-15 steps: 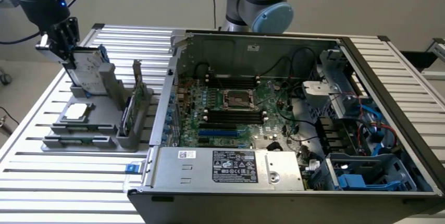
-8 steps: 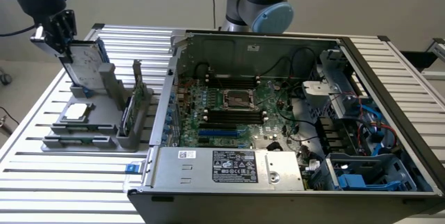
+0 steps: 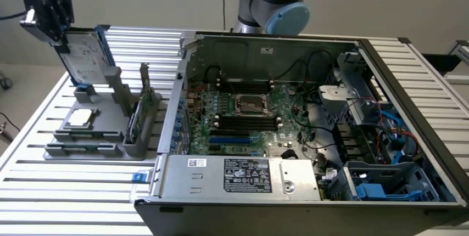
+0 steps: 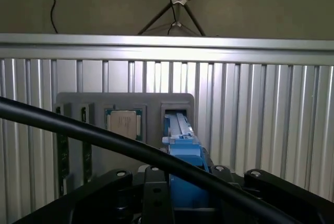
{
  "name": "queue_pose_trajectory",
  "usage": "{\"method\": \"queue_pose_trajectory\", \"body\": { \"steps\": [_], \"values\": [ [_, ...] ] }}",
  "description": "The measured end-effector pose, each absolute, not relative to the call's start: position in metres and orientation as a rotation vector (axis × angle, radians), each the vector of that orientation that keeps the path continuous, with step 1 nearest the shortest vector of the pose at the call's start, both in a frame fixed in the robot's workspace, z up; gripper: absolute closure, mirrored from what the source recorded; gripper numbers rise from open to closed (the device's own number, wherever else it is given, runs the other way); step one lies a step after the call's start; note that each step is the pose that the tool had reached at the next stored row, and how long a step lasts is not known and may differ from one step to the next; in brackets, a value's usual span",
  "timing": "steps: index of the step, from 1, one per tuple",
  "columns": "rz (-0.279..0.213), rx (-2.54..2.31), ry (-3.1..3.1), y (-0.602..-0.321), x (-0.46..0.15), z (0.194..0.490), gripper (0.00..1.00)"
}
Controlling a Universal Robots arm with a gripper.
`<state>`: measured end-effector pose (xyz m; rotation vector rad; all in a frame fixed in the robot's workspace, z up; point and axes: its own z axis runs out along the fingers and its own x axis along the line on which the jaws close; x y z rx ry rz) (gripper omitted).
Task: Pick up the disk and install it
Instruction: 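Pick up the disk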
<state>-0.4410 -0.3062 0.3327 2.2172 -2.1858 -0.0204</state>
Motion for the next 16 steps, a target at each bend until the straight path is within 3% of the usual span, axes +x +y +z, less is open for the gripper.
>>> {"method": "queue_pose_trajectory", "body": {
  "steps": [16],
  "values": [
    [-0.022,2.218,-2.184,-0.31,-0.408,0.405,0.67]
  ]
}}
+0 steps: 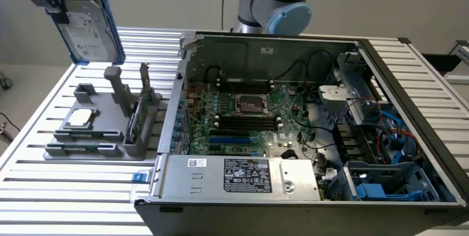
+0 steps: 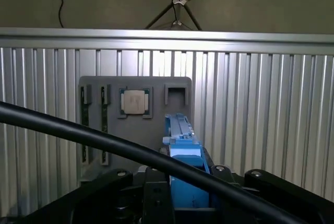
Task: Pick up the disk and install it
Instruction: 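Pick up the disk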
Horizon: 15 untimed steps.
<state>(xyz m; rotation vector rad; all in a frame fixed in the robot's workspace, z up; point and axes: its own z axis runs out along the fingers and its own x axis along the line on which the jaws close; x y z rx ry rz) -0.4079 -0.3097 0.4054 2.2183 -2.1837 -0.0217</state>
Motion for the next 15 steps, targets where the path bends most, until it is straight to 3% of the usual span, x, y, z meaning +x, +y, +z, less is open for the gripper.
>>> {"method": "queue_pose_trajectory", "body": {
  "steps": [15],
  "values": [
    [-0.024,2.217,-2.183,-0.329,-0.349,0.47,0.67]
  ]
}}
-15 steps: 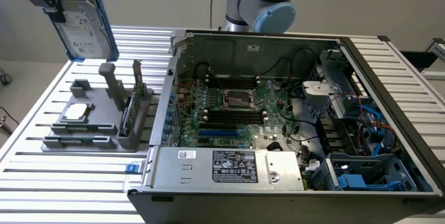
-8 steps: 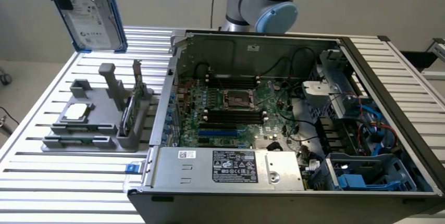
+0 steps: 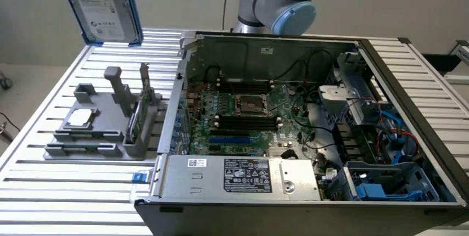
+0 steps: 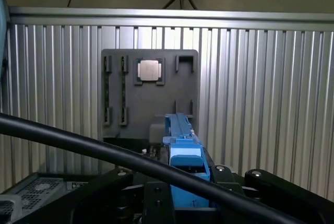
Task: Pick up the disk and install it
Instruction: 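Pick up the disk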
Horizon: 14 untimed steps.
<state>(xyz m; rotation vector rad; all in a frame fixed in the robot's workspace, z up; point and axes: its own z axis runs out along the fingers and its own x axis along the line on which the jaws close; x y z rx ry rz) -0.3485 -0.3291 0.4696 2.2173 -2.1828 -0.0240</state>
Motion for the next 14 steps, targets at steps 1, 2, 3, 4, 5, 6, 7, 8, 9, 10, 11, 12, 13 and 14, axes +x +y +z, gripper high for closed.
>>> {"method": "queue_pose_trajectory", "body": {
  "steps": [1,2,3,4,5,6,7,8,9,10,11,12,13,14],
  "values": [
    [-0.024,2.217,-2.183,-0.33,-0.345,0.472,0.67],
    [-0.024,2.217,-2.183,-0.332,-0.342,0.475,0.67],
    [-0.024,2.217,-2.183,-0.333,-0.339,0.476,0.67],
    [-0.024,2.217,-2.183,-0.335,-0.335,0.477,0.67],
    [-0.024,2.217,-2.183,-0.337,-0.331,0.478,0.67],
    [-0.025,2.217,-2.182,-0.339,-0.327,0.479,0.67],
    [-0.025,2.217,-2.182,-0.341,-0.322,0.48,0.67],
    [-0.026,2.216,-2.182,-0.343,-0.318,0.48,0.67],
    [-0.027,2.216,-2.181,-0.345,-0.313,0.481,0.67],
    [-0.028,2.216,-2.181,-0.347,-0.309,0.481,0.67],
    [-0.028,2.215,-2.181,-0.349,-0.305,0.481,0.67],
    [-0.029,2.215,-2.18,-0.351,-0.3,0.482,0.67],
    [-0.03,2.215,-2.18,-0.353,-0.296,0.482,0.67],
    [-0.03,2.214,-2.18,-0.355,-0.291,0.483,0.67]
  ]
}}
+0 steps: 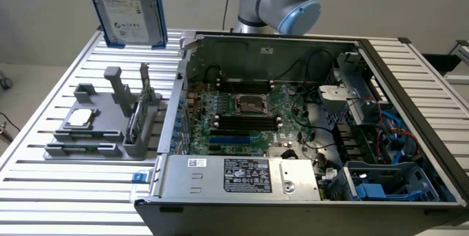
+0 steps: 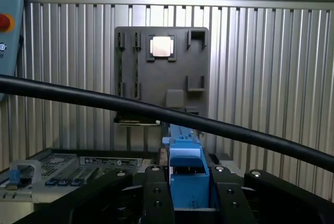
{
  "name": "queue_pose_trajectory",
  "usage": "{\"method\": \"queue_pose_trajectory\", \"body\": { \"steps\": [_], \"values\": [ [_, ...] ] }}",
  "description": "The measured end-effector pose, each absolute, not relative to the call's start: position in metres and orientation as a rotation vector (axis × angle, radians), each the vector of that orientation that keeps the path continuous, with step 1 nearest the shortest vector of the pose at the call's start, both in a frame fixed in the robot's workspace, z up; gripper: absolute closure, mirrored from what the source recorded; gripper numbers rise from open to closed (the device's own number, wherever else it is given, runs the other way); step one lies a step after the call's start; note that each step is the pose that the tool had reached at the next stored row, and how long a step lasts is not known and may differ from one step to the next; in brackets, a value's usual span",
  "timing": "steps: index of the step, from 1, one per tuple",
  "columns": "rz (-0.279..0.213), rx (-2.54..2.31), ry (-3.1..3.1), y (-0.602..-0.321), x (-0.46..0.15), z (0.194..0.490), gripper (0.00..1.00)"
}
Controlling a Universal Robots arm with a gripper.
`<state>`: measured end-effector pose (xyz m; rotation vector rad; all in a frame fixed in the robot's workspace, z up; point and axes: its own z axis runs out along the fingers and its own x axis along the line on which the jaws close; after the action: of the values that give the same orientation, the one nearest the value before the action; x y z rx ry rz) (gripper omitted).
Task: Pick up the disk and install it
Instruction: 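Pick up the disk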
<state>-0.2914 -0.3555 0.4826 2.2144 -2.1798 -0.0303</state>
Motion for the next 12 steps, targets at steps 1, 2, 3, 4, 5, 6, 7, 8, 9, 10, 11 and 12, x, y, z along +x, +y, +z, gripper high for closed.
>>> {"method": "queue_pose_trajectory", "body": {
  "steps": [1,2,3,4,5,6,7,8,9,10,11,12],
  "values": [
    [-0.031,2.214,-2.18,-0.357,-0.287,0.483,0.67],
    [-0.032,2.214,-2.179,-0.36,-0.282,0.483,0.67],
    [-0.033,2.213,-2.179,-0.362,-0.278,0.484,0.67],
    [-0.033,2.213,-2.178,-0.364,-0.273,0.484,0.67],
    [-0.034,2.213,-2.178,-0.366,-0.269,0.485,0.67],
    [-0.035,2.212,-2.178,-0.367,-0.264,0.485,0.67],
    [-0.035,2.212,-2.178,-0.369,-0.259,0.486,0.67],
    [-0.036,2.212,-2.177,-0.371,-0.255,0.486,0.67],
    [-0.036,2.212,-2.177,-0.372,-0.25,0.487,0.67],
    [-0.037,2.211,-2.177,-0.374,-0.246,0.487,0.67],
    [-0.037,2.211,-2.177,-0.375,-0.241,0.488,0.67],
    [-0.038,2.211,-2.176,-0.377,-0.237,0.488,0.67]
  ]
}}
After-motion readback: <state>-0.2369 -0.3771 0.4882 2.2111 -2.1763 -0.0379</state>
